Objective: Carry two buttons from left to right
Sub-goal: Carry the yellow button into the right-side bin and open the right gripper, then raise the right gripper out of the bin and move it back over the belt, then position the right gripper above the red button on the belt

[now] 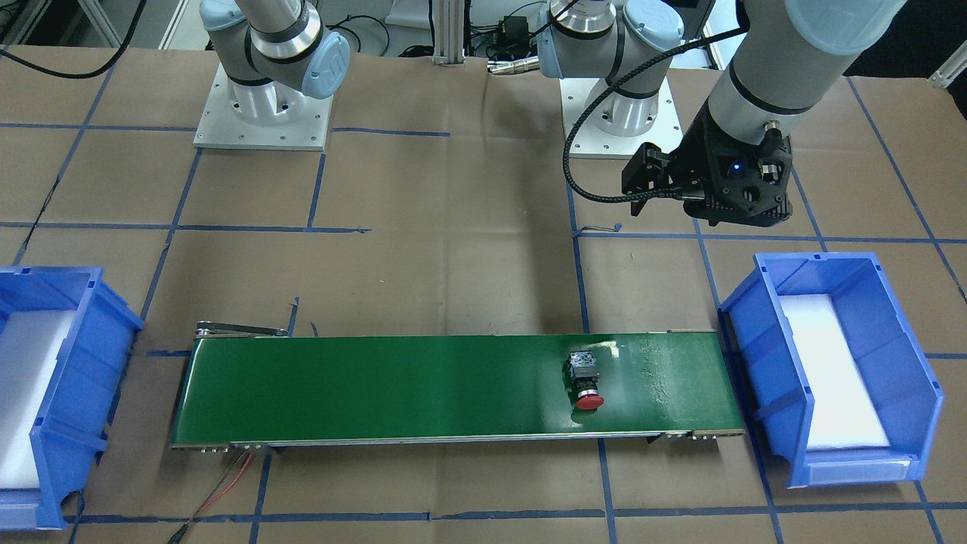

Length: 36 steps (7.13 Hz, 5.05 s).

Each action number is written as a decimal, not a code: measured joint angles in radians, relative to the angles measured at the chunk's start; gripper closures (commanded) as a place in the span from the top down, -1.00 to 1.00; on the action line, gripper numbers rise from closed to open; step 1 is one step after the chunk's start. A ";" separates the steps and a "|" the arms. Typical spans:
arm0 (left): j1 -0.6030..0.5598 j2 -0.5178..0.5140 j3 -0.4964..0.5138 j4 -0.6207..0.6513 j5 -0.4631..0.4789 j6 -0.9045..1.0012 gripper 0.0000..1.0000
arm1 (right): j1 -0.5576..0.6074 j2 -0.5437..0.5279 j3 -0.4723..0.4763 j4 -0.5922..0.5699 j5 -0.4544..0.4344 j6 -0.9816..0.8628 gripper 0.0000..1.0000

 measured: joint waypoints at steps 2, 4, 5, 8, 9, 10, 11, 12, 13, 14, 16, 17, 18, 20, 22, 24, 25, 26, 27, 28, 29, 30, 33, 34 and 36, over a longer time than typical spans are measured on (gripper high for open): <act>-0.002 0.011 0.001 -0.001 0.000 0.000 1.00 | -0.006 0.033 0.103 -0.167 0.003 -0.031 -0.93; -0.003 0.018 0.000 -0.002 0.001 0.000 1.00 | -0.040 0.052 0.193 -0.249 0.004 -0.042 -0.93; -0.003 0.018 0.000 -0.002 0.001 0.000 1.00 | -0.054 0.070 0.215 -0.265 0.005 -0.042 -0.93; -0.003 0.018 0.000 -0.001 0.002 0.000 1.00 | -0.061 0.100 0.227 -0.271 0.002 -0.035 0.21; -0.003 0.018 0.000 -0.001 0.002 0.000 1.00 | -0.062 0.103 0.228 -0.267 0.001 -0.031 0.45; -0.003 0.019 0.000 -0.001 0.002 0.000 1.00 | -0.062 0.106 0.228 -0.264 0.005 -0.029 0.76; -0.003 0.019 0.000 -0.001 0.003 0.000 1.00 | -0.062 0.107 0.228 -0.263 0.014 -0.028 0.84; -0.003 0.019 0.000 -0.001 0.003 0.000 1.00 | -0.062 0.106 0.226 -0.261 0.023 -0.028 0.84; -0.003 0.019 -0.001 -0.001 0.003 0.000 1.00 | -0.061 0.099 0.218 -0.258 0.026 -0.027 0.99; -0.003 0.019 -0.001 -0.001 0.002 0.000 1.00 | -0.059 0.081 0.199 -0.244 0.027 -0.025 0.99; -0.003 0.020 0.000 -0.001 0.002 0.000 1.00 | -0.056 0.005 0.123 -0.077 0.027 -0.025 0.99; -0.003 0.021 0.000 -0.001 0.002 0.000 1.00 | -0.055 -0.037 0.080 0.006 0.026 -0.024 0.99; -0.003 0.021 0.001 -0.001 0.002 0.000 1.00 | -0.052 -0.072 0.039 0.048 0.026 -0.025 1.00; -0.003 0.023 0.001 -0.002 0.002 0.000 1.00 | -0.011 -0.109 -0.001 0.069 0.024 -0.026 1.00; -0.003 0.024 0.001 -0.001 0.002 0.000 1.00 | 0.104 -0.127 -0.008 0.069 0.017 0.051 1.00; -0.003 0.024 0.001 -0.002 0.002 0.000 1.00 | 0.236 -0.143 -0.002 0.071 0.012 0.255 1.00; -0.003 0.024 0.001 -0.002 0.002 0.000 1.00 | 0.291 -0.143 0.002 0.073 0.010 0.342 1.00; -0.003 0.025 0.001 -0.002 0.002 0.000 1.00 | 0.330 -0.141 0.005 0.077 0.010 0.412 1.00; -0.003 0.024 0.001 -0.002 0.002 0.000 1.00 | 0.355 -0.139 0.012 0.080 0.010 0.465 0.99; -0.003 0.024 0.001 -0.002 0.002 0.000 1.00 | 0.368 -0.139 0.023 0.080 0.008 0.495 0.99; -0.003 0.025 0.001 -0.002 0.002 0.000 1.00 | 0.373 -0.138 0.030 0.080 -0.002 0.508 0.99; -0.003 0.025 0.000 -0.002 0.002 0.000 1.00 | 0.375 -0.138 0.033 0.079 -0.020 0.513 0.99; -0.003 0.025 0.001 -0.002 0.001 0.000 1.00 | 0.377 -0.135 0.034 0.077 -0.038 0.517 0.99; -0.003 0.027 0.001 -0.002 0.001 0.001 1.00 | 0.377 -0.134 0.034 0.077 -0.037 0.517 0.99; -0.003 0.023 -0.002 -0.001 0.002 0.004 1.00 | 0.377 -0.128 0.034 0.077 -0.034 0.526 0.99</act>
